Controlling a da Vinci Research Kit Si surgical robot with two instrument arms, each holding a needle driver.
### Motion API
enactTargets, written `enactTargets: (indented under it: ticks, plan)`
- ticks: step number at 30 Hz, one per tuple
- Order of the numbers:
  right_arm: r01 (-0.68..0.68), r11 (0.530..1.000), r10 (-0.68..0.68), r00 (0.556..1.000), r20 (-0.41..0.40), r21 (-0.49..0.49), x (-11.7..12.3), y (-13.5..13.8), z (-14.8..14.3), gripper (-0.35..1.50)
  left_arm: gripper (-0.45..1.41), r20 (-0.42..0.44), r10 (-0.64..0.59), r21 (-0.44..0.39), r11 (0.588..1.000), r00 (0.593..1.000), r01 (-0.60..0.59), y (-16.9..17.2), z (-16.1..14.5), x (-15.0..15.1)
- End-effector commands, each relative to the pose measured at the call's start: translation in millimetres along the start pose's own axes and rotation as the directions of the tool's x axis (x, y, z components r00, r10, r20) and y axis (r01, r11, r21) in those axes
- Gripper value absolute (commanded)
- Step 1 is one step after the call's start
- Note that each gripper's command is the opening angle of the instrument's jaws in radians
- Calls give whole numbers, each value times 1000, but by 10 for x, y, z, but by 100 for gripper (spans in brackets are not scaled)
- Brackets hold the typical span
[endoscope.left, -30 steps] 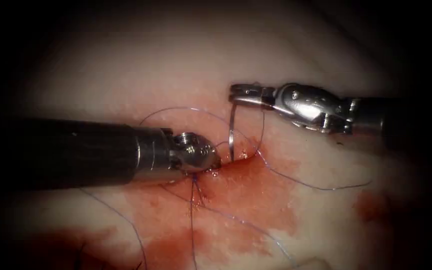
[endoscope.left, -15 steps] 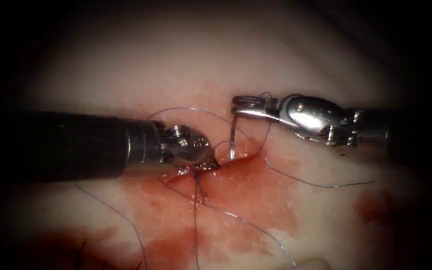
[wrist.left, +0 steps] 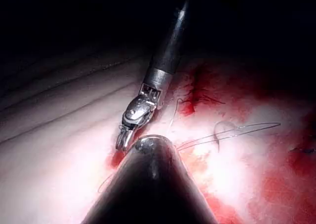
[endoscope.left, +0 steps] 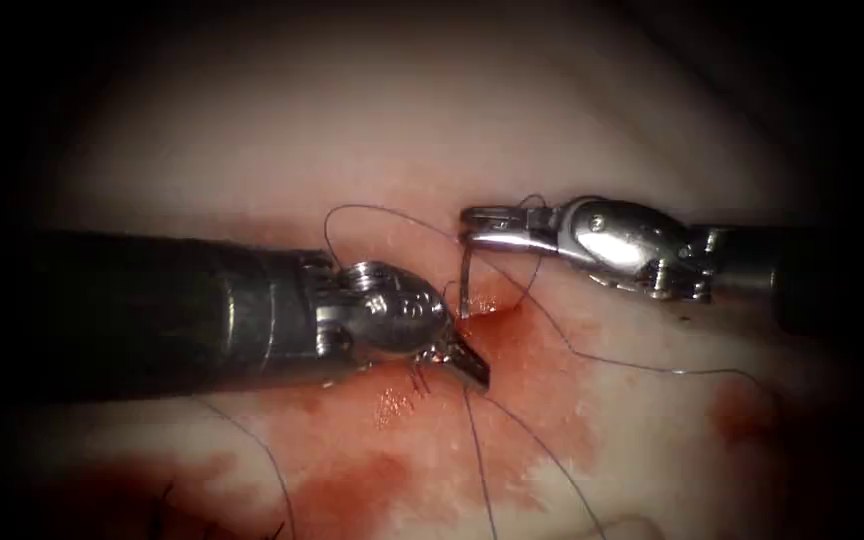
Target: Wound Closure
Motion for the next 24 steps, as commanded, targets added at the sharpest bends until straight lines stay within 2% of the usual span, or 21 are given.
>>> enactTargets:
  ticks: [1,10,24]
  plan:
    - [0,1000,0,1000,-2,1,-1,4,8,-35,-16,2,4,-2,1000,1000,-4,-5,13,2]
    - [22,999,-23,999,30,38,-4,4,11,-35,-16,42,27,-5,1000,999,-27,-29,55,-24]
    - [72,991,-78,996,48,114,-8,2,9,-35,-22,55,21,-17,1000,998,-20,-40,69,-40]
